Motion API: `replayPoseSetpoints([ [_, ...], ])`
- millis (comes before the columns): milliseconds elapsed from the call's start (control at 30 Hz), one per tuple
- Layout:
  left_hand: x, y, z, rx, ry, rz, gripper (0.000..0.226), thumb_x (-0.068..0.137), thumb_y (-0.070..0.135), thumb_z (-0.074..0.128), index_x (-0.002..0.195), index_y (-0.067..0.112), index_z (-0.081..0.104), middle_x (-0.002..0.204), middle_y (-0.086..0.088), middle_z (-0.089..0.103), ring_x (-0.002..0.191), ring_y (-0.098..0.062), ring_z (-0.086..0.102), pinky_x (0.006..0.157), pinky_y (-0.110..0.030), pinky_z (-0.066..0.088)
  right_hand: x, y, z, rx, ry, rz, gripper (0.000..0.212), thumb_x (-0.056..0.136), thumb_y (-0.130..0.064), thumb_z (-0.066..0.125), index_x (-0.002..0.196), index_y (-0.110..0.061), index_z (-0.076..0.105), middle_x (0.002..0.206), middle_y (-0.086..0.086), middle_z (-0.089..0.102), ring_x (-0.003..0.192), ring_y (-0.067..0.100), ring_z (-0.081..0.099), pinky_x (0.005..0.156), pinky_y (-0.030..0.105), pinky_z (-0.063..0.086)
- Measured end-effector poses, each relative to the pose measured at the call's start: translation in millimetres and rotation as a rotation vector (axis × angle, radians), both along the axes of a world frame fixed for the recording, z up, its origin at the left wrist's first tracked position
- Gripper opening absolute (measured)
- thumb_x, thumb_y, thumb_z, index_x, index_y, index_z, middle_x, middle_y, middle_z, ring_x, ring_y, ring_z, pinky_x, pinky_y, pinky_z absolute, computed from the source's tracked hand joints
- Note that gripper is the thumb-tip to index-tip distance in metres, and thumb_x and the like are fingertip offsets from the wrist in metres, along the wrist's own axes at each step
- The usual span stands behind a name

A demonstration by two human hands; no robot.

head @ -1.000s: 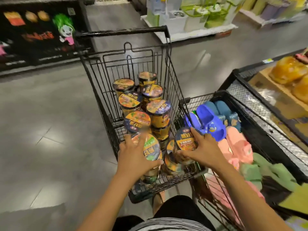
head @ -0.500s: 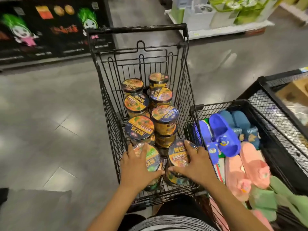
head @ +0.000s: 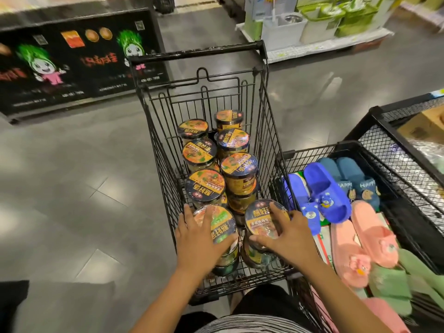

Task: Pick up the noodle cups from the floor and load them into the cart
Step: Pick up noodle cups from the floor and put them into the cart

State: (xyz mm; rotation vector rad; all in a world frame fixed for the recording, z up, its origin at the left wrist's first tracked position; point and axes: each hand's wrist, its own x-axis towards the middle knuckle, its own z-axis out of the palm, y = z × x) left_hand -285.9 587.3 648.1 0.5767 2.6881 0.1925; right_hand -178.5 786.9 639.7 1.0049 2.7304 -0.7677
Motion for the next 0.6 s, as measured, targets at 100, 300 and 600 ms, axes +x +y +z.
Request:
replayPoseSetpoints([
  [100,2,-5,4,0.024,0.022,0.003,0.103,0.069,0.093,0.024,0.154,0.037,0.006,0.16,-0.02,-0.006,0.147,-0.038,0.0,0.118,-0.047,0.011,3,-6,1,0.022,0.013,-0.007,0.127,0.04,-0.105,0.03,0.15,-0.042,0.025,0.121,0.013,0.042,0.121,0.03,0.041,0.097,0.038,0.044],
  [300,16,-22,12,0.066,0.041,-0.008,0.104,0.07,0.092,0.02,0.154,0.035,-0.002,0.159,-0.021,-0.013,0.147,-0.038,-0.006,0.119,-0.045,0.006,22,-22,5,0.062,0.059,-0.175,0.123,0.046,-0.101,0.039,0.151,-0.039,0.02,0.117,0.015,0.043,0.119,0.034,0.044,0.098,0.041,0.043],
  [600,64,-83,17,0.282,0.169,-0.373,0.088,0.08,0.079,0.03,0.15,0.026,0.029,0.16,-0.017,0.008,0.147,-0.036,0.011,0.111,-0.05,0.028,117,-117,-4,0.191,0.147,-0.487,0.113,0.062,-0.094,0.042,0.146,-0.018,0.038,0.104,0.019,0.053,0.102,0.038,0.05,0.086,0.043,0.046],
])
